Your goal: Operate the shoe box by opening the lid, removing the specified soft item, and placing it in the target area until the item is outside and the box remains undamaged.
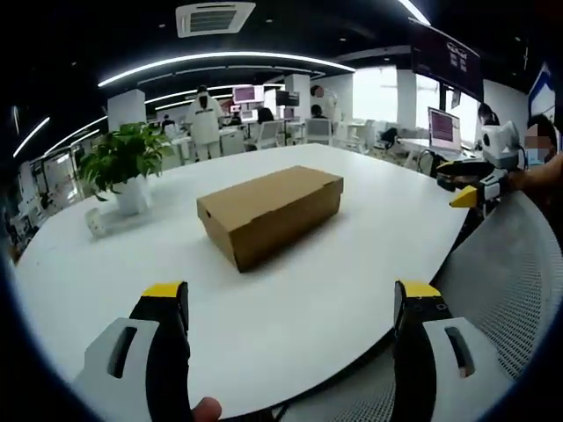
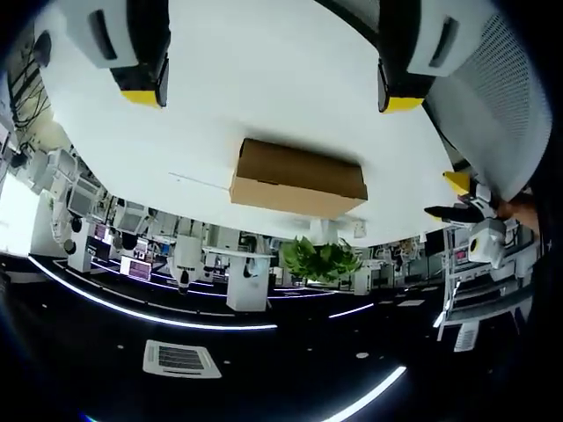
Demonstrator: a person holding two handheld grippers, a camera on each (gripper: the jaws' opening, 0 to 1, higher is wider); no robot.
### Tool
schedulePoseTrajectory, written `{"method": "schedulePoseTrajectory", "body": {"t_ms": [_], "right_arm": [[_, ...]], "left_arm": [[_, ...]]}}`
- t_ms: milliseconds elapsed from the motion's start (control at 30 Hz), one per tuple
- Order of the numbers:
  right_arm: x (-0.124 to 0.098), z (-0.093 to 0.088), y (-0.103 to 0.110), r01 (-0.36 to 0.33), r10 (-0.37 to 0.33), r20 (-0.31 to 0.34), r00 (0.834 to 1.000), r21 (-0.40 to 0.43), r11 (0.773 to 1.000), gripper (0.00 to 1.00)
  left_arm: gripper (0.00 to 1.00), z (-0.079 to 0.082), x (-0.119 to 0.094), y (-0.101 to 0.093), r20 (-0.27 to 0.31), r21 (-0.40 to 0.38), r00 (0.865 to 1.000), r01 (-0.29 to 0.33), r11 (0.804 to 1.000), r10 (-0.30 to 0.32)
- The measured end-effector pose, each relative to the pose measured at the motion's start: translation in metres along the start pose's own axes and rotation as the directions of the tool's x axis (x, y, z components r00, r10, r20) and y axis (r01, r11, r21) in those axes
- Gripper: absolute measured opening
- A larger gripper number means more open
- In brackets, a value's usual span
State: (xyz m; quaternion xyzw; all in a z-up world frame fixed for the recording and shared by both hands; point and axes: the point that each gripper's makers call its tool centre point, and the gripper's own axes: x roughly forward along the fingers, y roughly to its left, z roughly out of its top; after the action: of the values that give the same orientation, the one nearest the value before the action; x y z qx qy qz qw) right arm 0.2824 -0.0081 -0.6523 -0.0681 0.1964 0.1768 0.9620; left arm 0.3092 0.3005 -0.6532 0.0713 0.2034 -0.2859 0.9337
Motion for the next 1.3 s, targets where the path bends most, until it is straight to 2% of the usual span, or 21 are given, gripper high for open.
{"method": "schedulePoseTrajectory", "body": {"t_ms": [1000,1167,1300], "right_arm": [[0.0,-0.0014,0.0,-0.001,0.001,-0.009,1.0,0.005,1.0,0.99],[-0.0006,-0.0006,-0.0016,0.003,-0.003,-0.004,1.0,0.03,1.0,0.99],[-0.0004,-0.0009,-0.0007,0.0,0.0,-0.009,1.0,0.031,1.0,0.99]], "left_arm": [[0.97,0.001,0.0002,0.0011,0.005,-0.002,1.0,-0.001,1.0,0.001],[0.99,0.0008,0.0,0.0025,0.006,-0.015,1.0,-0.006,1.0,0.006],[0.99,-0.0008,0.0001,0.0021,-0.009,-0.001,1.0,-0.009,1.0,0.009]]}}
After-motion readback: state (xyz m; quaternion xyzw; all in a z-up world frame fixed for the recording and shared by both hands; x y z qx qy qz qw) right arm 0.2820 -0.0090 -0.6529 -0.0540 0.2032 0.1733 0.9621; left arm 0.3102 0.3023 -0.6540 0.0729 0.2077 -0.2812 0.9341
